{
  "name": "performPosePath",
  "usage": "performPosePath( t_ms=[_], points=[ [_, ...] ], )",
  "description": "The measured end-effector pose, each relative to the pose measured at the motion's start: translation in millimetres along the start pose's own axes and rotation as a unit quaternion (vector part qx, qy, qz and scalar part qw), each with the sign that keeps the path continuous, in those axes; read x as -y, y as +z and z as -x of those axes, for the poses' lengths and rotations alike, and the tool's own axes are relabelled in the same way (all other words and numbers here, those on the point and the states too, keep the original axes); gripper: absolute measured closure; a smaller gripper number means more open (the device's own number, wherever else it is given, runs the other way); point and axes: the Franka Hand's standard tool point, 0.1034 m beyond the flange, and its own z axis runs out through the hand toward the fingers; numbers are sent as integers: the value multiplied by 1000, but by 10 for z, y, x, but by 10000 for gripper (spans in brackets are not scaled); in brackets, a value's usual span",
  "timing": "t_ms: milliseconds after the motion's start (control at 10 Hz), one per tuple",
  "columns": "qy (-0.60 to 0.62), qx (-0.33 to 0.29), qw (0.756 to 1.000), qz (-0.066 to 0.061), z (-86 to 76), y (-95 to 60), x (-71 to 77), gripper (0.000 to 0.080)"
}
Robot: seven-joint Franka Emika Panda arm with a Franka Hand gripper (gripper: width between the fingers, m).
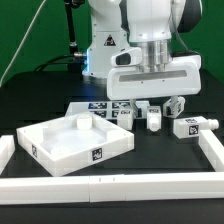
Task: Assemble one leg
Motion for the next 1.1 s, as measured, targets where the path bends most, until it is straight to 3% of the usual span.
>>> performPosePath(
  t_ms=[100, 300, 500, 800, 900, 1100],
  points=[
    [1, 7, 1000, -2, -30, -114, 27, 168],
    [14, 22, 1000, -9, -175, -356, 169, 155],
    [42, 18, 999, -19, -383, -485, 515, 150],
    [111, 32, 993, -32, -803, -397, 979, 150],
    [109, 21, 993, -34, -809, -325, 987, 150],
    [109, 22, 993, -34, -806, -339, 985, 150]
  ],
)
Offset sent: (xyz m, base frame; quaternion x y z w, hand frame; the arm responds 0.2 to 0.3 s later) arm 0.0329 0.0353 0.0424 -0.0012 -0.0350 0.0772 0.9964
